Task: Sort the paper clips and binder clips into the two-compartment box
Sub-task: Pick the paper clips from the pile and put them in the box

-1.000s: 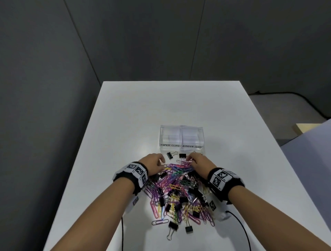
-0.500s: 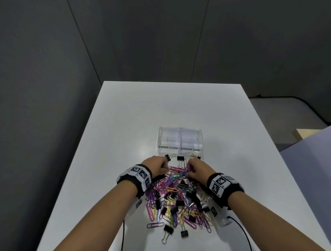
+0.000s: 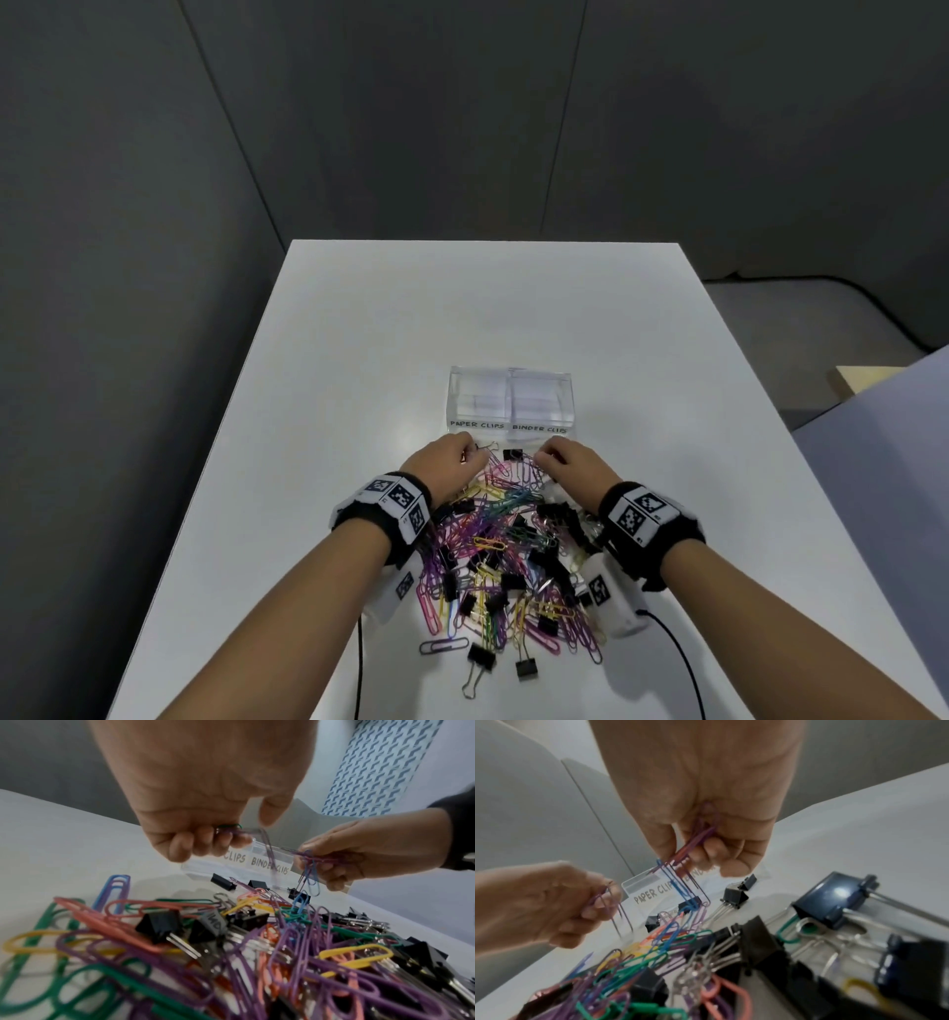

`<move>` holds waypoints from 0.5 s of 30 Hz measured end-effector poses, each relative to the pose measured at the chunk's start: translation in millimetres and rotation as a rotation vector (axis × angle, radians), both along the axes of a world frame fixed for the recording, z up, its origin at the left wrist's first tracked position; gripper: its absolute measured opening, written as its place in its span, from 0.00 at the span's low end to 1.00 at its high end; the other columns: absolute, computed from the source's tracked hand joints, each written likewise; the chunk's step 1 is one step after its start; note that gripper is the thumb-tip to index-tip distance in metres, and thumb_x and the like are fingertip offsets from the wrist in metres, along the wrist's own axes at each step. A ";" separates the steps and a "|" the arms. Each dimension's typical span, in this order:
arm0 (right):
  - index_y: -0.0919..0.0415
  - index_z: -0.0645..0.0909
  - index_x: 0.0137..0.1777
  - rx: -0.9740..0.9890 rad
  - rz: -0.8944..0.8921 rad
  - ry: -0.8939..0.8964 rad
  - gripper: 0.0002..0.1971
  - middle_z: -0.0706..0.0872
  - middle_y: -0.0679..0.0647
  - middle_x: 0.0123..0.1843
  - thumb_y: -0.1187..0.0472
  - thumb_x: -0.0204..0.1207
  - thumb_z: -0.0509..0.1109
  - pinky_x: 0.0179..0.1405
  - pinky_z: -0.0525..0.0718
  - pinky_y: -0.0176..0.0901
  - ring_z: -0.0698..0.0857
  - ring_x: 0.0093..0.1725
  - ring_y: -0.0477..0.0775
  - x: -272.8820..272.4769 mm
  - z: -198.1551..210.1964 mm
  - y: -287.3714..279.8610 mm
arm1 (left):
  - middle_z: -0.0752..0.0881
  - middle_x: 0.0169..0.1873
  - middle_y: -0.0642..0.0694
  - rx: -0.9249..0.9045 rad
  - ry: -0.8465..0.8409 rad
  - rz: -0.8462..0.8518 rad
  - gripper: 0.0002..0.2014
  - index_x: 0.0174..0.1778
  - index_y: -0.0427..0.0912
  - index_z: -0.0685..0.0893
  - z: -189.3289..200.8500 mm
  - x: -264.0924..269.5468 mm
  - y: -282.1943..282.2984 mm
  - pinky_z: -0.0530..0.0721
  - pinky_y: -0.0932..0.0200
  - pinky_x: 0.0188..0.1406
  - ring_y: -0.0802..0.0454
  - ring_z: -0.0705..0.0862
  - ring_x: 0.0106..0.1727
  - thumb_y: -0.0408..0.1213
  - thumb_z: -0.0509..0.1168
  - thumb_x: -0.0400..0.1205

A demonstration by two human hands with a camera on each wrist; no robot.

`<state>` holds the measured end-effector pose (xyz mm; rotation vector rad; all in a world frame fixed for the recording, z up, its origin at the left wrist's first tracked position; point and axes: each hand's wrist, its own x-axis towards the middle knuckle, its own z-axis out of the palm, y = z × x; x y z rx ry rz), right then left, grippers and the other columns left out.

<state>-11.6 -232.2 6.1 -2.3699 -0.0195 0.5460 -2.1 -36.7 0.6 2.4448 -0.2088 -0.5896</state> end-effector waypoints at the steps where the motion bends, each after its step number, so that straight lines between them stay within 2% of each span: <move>1: 0.59 0.72 0.44 0.028 -0.022 0.005 0.08 0.74 0.48 0.34 0.57 0.82 0.60 0.34 0.70 0.36 0.73 0.33 0.47 -0.3 -0.8 -0.2 | 0.70 0.29 0.52 -0.002 -0.014 0.013 0.16 0.36 0.45 0.68 -1.0 0.1 -0.3 0.65 0.59 0.30 0.53 0.69 0.31 0.53 0.55 0.83; 3: 0.60 0.72 0.41 0.094 -0.043 0.036 0.07 0.74 0.48 0.32 0.59 0.80 0.63 0.31 0.71 0.34 0.73 0.30 0.45 -1.3 -0.9 -1.4 | 0.69 0.27 0.52 -0.009 -0.047 0.036 0.19 0.31 0.47 0.65 -1.0 0.0 0.7 0.63 0.61 0.28 0.55 0.67 0.28 0.55 0.57 0.82; 5: 0.59 0.71 0.38 0.157 -0.061 0.082 0.09 0.77 0.51 0.34 0.64 0.79 0.65 0.30 0.76 0.35 0.78 0.30 0.48 -3.1 -0.9 -4.3 | 0.72 0.28 0.51 -0.007 -0.070 0.042 0.18 0.33 0.45 0.71 1.6 -0.5 2.4 0.66 0.61 0.28 0.53 0.71 0.30 0.51 0.54 0.85; 7: 0.57 0.70 0.36 0.217 -0.115 0.127 0.12 0.81 0.57 0.38 0.72 0.77 0.63 0.31 0.78 0.37 0.83 0.37 0.55 -5.6 -2.2 -7.9 | 0.82 0.36 0.45 0.037 -0.073 0.002 0.19 0.46 0.39 0.79 4.8 -1.1 3.7 0.74 0.56 0.37 0.46 0.79 0.39 0.48 0.49 0.87; 8: 0.57 0.70 0.36 0.249 -0.147 0.150 0.13 0.82 0.58 0.39 0.75 0.77 0.61 0.31 0.78 0.37 0.83 0.38 0.56 -7.0 -3.6 -9.5 | 0.85 0.44 0.43 0.076 -0.073 -0.033 0.20 0.52 0.38 0.80 5.4 -1.0 3.8 0.77 0.53 0.44 0.43 0.82 0.45 0.47 0.47 0.88; 11: 0.61 0.72 0.47 0.259 -0.195 0.166 0.11 0.79 0.53 0.33 0.77 0.78 0.55 0.26 0.75 0.32 0.77 0.29 0.49 -8.5 -6.9 -11.1 | 0.85 0.59 0.42 0.179 -0.086 -0.148 0.18 0.61 0.40 0.78 5.9 1.2 -1.5 0.79 0.52 0.55 0.43 0.84 0.57 0.43 0.45 0.89; 13: 0.60 0.70 0.55 0.209 -0.208 0.141 0.11 0.76 0.51 0.33 0.74 0.79 0.54 0.19 0.71 0.28 0.73 0.26 0.47 -6.6 -7.7 -12.2 | 0.82 0.65 0.44 0.219 -0.099 -0.218 0.16 0.66 0.42 0.75 5.0 3.7 -9.3 0.79 0.52 0.60 0.45 0.82 0.61 0.42 0.48 0.88; 15: 0.59 0.71 0.60 0.156 -0.205 0.105 0.12 0.76 0.53 0.36 0.70 0.80 0.54 0.21 0.69 0.31 0.71 0.27 0.48 -3.7 -7.2 -12.8 | 0.78 0.68 0.45 0.281 -0.118 -0.298 0.17 0.71 0.45 0.72 3.9 5.7 -17.9 0.79 0.50 0.63 0.45 0.80 0.64 0.42 0.54 0.86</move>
